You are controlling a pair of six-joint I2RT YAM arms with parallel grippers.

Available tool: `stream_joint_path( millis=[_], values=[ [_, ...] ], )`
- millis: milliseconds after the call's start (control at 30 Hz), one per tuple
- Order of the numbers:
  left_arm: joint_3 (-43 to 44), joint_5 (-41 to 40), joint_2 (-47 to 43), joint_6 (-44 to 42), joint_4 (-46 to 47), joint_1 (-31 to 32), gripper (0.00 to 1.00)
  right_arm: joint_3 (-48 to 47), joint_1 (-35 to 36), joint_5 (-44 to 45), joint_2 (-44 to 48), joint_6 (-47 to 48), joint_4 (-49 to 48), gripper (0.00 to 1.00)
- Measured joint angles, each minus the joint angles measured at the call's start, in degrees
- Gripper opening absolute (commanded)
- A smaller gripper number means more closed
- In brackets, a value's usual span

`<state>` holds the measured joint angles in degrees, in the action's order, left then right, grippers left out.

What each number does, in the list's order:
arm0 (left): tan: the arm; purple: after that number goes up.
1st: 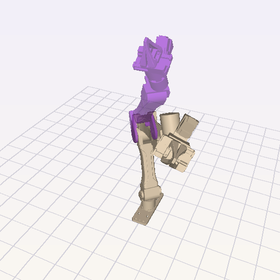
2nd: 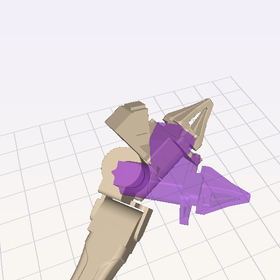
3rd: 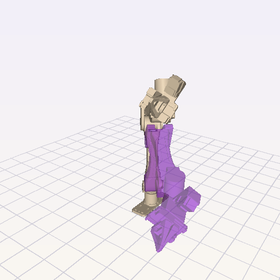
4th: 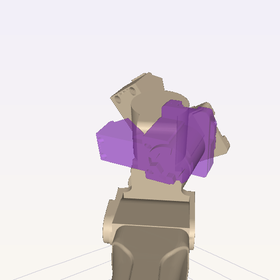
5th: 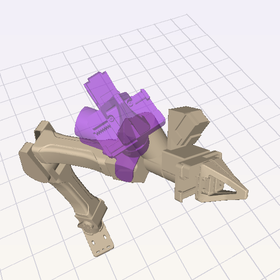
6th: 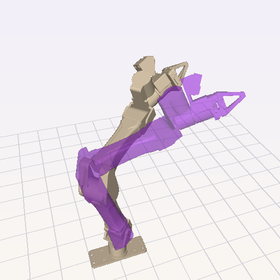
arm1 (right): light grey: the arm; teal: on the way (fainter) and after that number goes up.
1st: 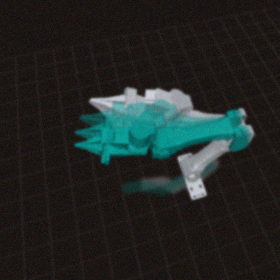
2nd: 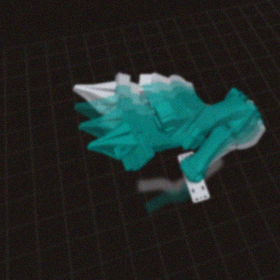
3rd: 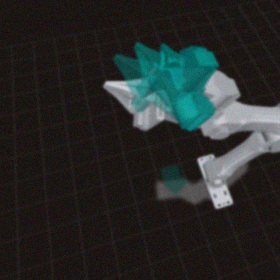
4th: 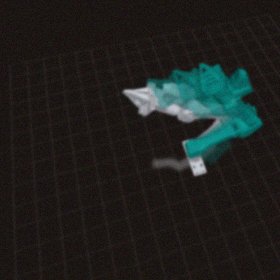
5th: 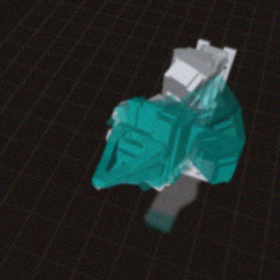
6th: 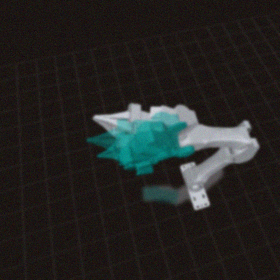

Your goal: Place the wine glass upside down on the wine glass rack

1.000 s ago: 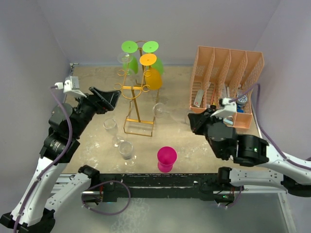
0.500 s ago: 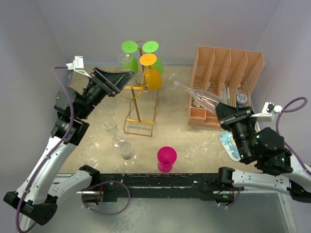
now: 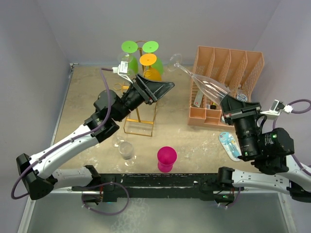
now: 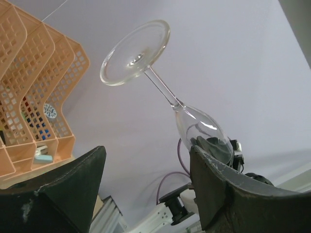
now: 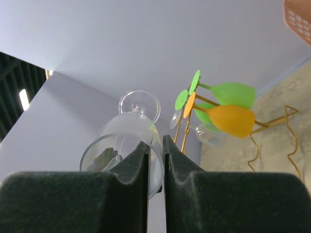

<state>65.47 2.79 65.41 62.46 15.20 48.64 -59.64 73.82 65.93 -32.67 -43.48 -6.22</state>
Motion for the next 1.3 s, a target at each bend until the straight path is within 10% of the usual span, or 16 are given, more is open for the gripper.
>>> stream_joint_path(
  millis=[433, 1300],
  values=[
    [3.8, -13.7, 3.9, 5.5, 8.1, 2.6, 0.67, 0.9, 0.0, -8.9, -5.1, 4.9, -12.6, 0.12],
    [1.2, -27.6, -1.5, 7.3, 12.1, 3.2, 0.13, 3.8, 0.0, -21.3, -9.7, 9.4, -19.5, 0.12]
  ],
)
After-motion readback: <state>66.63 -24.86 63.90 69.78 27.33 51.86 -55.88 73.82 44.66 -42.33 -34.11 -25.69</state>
